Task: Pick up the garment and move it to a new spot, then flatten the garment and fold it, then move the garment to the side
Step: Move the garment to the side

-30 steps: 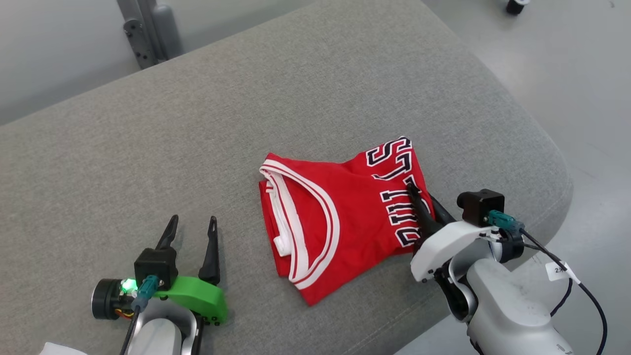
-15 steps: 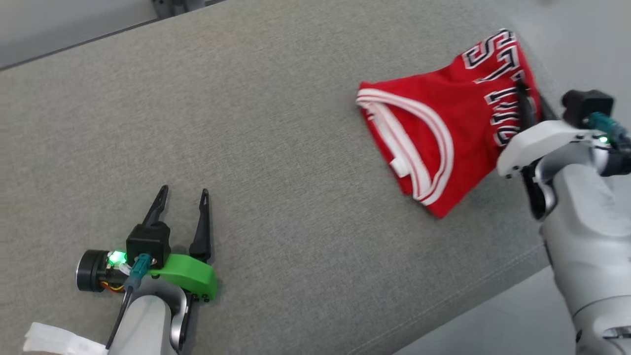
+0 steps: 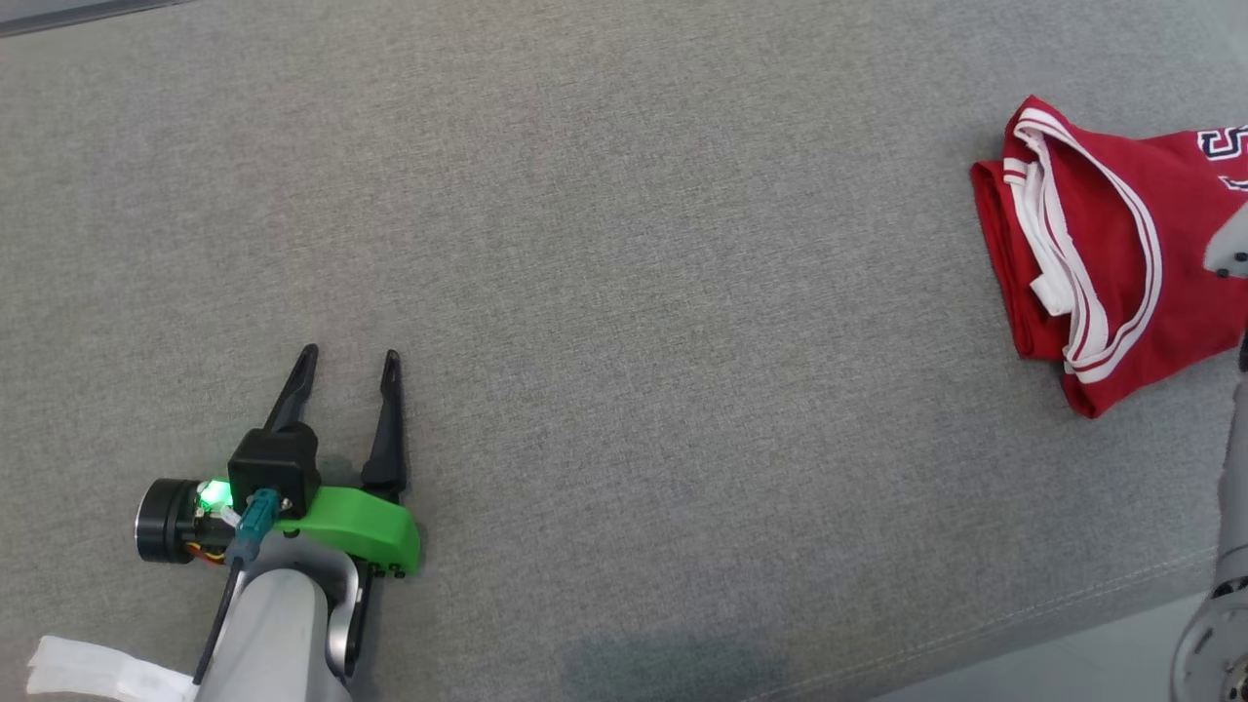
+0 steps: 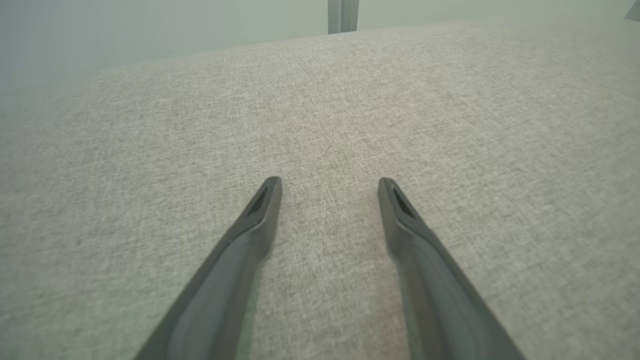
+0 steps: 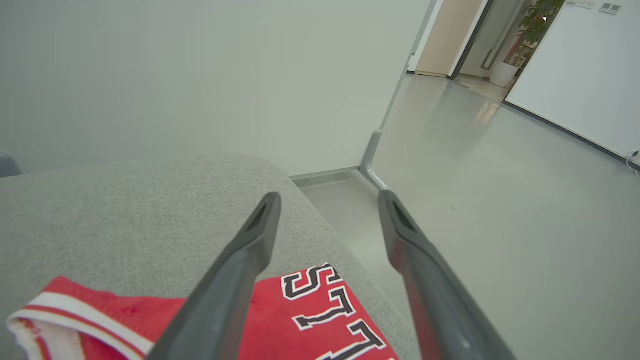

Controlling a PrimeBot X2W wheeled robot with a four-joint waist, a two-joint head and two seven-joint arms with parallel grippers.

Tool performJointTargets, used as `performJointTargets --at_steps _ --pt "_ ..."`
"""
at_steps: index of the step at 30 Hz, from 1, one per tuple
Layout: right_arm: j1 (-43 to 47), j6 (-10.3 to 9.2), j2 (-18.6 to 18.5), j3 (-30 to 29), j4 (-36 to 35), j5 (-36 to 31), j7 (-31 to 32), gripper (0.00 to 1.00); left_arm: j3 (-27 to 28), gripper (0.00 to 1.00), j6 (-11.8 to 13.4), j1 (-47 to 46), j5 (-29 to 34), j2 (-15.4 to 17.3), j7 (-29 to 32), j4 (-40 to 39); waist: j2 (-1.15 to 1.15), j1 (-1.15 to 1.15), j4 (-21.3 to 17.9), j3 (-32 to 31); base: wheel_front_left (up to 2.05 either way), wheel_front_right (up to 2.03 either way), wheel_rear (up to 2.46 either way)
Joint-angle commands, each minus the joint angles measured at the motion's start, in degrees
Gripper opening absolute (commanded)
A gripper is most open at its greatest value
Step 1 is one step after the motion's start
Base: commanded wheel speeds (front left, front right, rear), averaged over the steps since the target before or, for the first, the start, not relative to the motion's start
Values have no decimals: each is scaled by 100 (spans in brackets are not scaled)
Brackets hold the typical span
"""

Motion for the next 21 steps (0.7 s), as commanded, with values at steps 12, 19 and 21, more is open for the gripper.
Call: performJointTargets --at_steps 12,19,21 --pt "948 -9 729 2076 -1537 1242 0 100 501 100 248 256 -273 -47 9 -88 0 0 399 -567 0 0 0" --pt "2079 -9 807 2880 -2157 1764 0 100 639 100 327 482 -379 -79 9 -49 0 0 783 -1054 0 0 0" --pt "2372 -9 817 2992 -2182 1805 0 100 656 100 357 562 -474 -84 8 -27 0 0 880 -1192 0 0 0"
